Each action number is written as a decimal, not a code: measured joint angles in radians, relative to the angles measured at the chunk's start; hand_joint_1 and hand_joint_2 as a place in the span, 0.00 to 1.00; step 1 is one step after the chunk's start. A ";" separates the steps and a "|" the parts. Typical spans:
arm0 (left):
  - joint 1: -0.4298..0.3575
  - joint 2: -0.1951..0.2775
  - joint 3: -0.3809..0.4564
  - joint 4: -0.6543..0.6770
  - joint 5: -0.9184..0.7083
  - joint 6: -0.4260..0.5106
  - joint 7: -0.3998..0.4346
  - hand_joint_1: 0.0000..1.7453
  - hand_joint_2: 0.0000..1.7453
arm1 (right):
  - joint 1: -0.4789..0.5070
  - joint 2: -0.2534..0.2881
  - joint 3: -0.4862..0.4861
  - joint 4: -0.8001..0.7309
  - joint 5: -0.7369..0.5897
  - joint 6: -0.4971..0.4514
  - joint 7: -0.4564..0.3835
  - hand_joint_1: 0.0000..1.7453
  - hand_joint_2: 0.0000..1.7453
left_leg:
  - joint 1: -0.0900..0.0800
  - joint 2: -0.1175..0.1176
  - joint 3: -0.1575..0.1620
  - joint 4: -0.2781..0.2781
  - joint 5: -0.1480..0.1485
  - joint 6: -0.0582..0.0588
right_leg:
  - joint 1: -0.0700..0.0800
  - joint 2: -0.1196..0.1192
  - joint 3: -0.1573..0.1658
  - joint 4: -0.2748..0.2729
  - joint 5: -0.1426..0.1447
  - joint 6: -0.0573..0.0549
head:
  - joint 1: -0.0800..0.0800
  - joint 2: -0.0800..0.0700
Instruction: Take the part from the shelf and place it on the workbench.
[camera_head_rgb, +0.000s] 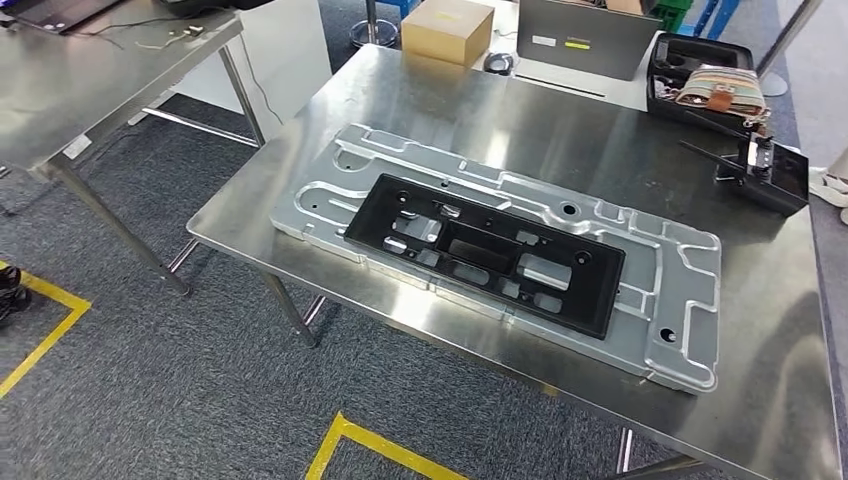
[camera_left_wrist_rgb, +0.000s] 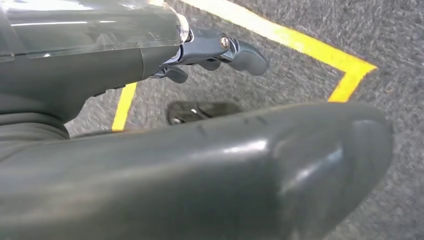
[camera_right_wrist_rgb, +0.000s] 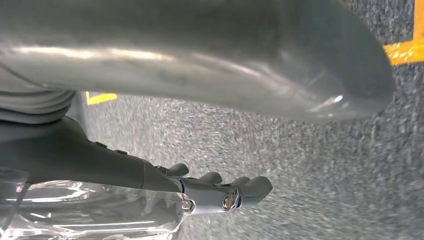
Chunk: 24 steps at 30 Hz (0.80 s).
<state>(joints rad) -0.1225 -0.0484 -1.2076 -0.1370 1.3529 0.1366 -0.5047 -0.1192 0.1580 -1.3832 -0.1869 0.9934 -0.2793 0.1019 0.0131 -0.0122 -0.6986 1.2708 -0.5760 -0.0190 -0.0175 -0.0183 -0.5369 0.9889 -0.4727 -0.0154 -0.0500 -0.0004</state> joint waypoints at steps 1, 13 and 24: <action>0.001 0.000 -0.002 0.000 -0.001 -0.002 0.000 0.00 0.00 | 0.000 0.000 0.000 0.000 0.000 0.002 0.005 0.00 0.00 | 0.003 0.003 -0.011 0.021 0.001 -0.004 | 0.000 -0.012 0.001 0.001 -0.002 0.001 | 0.000 0.000; -0.004 0.003 -0.009 0.000 -0.014 -0.027 0.003 0.00 0.00 | -0.010 0.010 0.005 0.002 0.003 0.127 0.026 0.00 0.00 | -0.001 0.010 0.129 -0.266 0.130 0.051 | -0.006 -0.007 -0.034 0.137 -0.107 0.056 | 0.000 0.000; -0.010 0.002 -0.032 0.000 -0.032 -0.035 0.023 0.00 0.00 | -0.005 0.011 0.020 0.003 0.018 0.212 0.027 0.00 0.00 | -0.004 -0.104 0.122 -0.264 0.135 0.027 | 0.002 0.077 -0.005 0.016 -0.008 0.022 | 0.000 0.000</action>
<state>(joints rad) -0.1323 -0.0460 -1.2395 -0.1373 1.3211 0.1017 -0.4822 -0.1245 0.1691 -1.3628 -0.1842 1.0118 -0.0669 0.1288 0.0095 -0.1159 -0.5769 1.0068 -0.4410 0.0080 -0.0157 0.0591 -0.5418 1.0048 -0.4805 0.0062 -0.0496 -0.0004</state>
